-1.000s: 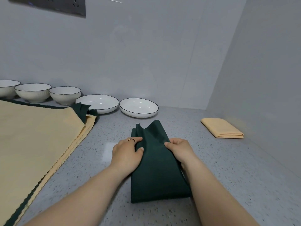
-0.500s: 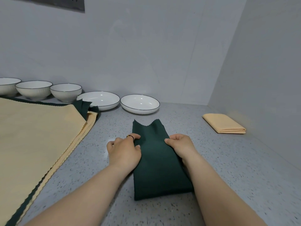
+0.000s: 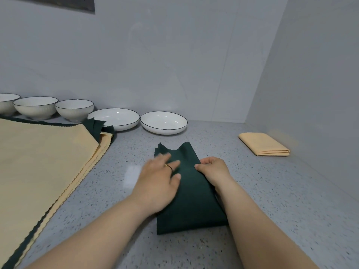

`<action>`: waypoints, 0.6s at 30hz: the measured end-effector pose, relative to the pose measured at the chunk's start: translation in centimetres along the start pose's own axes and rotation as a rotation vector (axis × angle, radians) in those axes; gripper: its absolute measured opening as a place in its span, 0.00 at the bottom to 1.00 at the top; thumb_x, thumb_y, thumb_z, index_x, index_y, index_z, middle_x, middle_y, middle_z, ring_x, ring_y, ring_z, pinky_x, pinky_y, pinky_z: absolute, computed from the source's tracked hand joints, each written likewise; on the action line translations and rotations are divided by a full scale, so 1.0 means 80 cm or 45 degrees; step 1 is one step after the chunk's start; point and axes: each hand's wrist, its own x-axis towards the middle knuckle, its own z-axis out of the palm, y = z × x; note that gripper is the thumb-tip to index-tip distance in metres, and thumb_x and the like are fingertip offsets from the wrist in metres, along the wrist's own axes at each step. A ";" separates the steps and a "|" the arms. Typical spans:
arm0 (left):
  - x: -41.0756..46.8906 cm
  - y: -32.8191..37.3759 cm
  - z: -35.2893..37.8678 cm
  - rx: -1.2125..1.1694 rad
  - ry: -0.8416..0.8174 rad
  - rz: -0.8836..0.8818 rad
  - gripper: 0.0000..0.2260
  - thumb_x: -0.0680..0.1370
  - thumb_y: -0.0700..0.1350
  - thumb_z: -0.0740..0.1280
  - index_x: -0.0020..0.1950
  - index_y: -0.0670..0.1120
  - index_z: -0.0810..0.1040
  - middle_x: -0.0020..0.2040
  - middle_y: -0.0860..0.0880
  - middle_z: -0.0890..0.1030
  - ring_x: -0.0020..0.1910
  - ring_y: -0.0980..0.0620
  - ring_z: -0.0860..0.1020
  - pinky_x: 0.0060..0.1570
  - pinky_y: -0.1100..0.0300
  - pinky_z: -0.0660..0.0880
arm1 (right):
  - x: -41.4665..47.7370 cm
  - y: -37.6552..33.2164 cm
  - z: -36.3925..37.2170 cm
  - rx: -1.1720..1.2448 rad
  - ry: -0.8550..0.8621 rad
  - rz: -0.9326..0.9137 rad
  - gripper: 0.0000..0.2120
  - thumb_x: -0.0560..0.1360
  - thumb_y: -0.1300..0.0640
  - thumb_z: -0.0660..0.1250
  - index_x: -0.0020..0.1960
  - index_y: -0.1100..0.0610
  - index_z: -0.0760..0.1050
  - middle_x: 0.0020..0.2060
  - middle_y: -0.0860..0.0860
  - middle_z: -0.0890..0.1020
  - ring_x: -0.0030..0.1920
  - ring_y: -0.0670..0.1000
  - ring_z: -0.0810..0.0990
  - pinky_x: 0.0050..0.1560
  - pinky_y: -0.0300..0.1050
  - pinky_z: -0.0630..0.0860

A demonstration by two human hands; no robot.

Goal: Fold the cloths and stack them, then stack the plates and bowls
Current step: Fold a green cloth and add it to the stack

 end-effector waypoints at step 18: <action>-0.030 0.015 0.018 0.364 -0.447 -0.017 0.25 0.81 0.57 0.42 0.76 0.54 0.41 0.77 0.47 0.40 0.75 0.43 0.37 0.73 0.50 0.35 | -0.126 0.003 -0.073 -0.403 -0.208 0.056 0.18 0.77 0.59 0.62 0.65 0.56 0.63 0.37 0.50 0.80 0.33 0.46 0.79 0.28 0.37 0.71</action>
